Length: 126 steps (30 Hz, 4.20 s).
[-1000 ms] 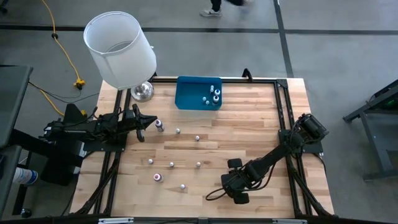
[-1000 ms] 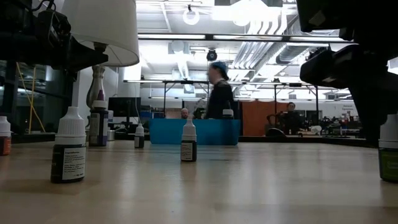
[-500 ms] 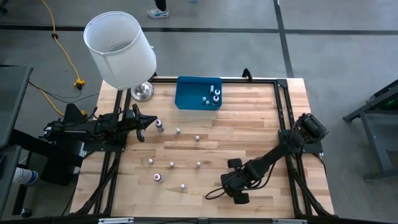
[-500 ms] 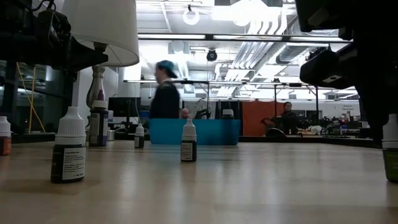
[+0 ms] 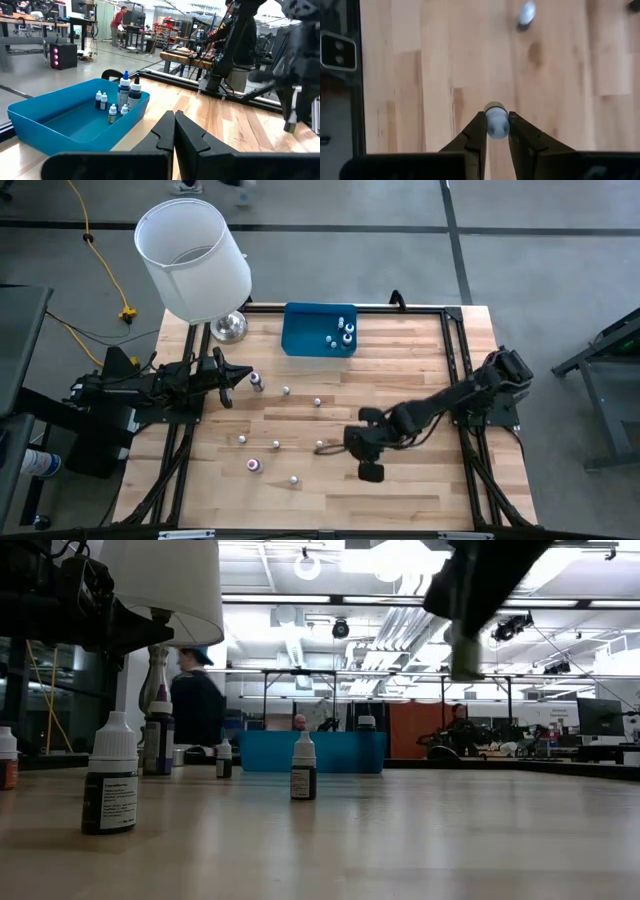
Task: Pick & Place food coloring
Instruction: Put the small green food coloring bottle into the blue bin
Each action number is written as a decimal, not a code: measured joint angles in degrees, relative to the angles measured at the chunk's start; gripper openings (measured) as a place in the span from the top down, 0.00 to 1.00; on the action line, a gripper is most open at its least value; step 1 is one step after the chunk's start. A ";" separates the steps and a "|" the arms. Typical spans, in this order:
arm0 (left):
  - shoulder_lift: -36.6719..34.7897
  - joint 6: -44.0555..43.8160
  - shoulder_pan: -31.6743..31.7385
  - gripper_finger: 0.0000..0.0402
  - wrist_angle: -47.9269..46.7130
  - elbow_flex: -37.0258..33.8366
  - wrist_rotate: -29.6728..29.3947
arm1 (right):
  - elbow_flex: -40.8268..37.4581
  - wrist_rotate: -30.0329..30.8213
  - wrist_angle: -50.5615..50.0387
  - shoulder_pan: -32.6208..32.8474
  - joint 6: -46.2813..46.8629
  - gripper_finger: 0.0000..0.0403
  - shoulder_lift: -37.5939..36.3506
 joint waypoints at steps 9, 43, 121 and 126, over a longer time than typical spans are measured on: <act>-0.01 0.00 0.00 1.00 0.00 0.00 -0.02 | 14.33 2.48 -13.30 -9.47 -9.31 0.87 -1.12; 0.00 0.00 0.02 1.00 0.00 0.00 0.00 | 55.46 1.61 -10.66 -48.90 -4.98 0.86 31.38; 0.00 0.00 0.01 1.00 0.00 0.00 -0.02 | 42.38 -2.51 -12.39 -58.39 -2.22 0.77 36.85; -0.01 0.00 0.02 1.00 0.00 0.01 -0.02 | 42.38 -2.47 -12.37 -58.39 -2.15 0.74 36.85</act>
